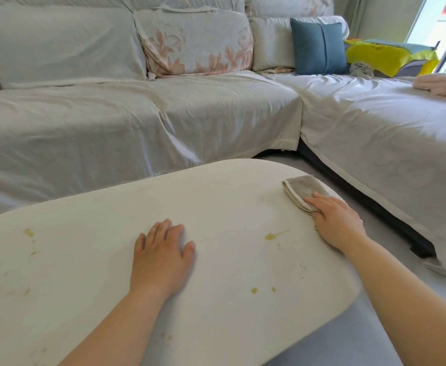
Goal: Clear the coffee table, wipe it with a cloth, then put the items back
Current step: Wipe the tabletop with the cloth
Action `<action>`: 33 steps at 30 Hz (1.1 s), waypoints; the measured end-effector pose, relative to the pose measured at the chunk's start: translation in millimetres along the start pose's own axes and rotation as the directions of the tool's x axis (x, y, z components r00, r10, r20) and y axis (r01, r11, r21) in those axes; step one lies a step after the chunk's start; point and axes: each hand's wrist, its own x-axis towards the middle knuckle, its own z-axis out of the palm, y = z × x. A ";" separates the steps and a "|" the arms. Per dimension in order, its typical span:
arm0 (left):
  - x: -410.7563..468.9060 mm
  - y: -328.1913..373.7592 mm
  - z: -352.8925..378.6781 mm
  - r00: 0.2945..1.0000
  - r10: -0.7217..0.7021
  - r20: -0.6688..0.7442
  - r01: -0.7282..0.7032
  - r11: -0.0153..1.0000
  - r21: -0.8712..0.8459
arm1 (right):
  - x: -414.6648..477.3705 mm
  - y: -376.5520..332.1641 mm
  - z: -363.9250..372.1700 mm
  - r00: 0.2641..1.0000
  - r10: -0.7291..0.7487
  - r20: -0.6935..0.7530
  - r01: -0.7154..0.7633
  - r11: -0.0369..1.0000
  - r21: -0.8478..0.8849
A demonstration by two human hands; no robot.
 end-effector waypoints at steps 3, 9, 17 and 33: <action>0.6 -0.1 0.5 1.000 0.000 -0.004 0.000 1.000 0.001 | -27.9 -26.6 9.6 0.989 -0.149 0.020 0.148 0.987 0.056; -1.6 1.1 -1.5 1.000 0.007 -0.012 -0.007 1.000 -0.007 | -88.9 -44.4 17.8 0.845 -0.521 0.124 0.509 0.853 0.119; -1.2 1.3 -2.9 1.000 0.010 -0.012 -0.011 1.000 -0.016 | -74.3 -1.3 -4.7 0.999 0.032 0.004 -0.032 0.999 0.006; -2.3 1.9 -4.6 0.999 0.008 -0.039 -0.011 0.998 -0.065 | -80.5 -24.1 2.5 0.991 0.112 -0.074 -0.107 0.992 0.067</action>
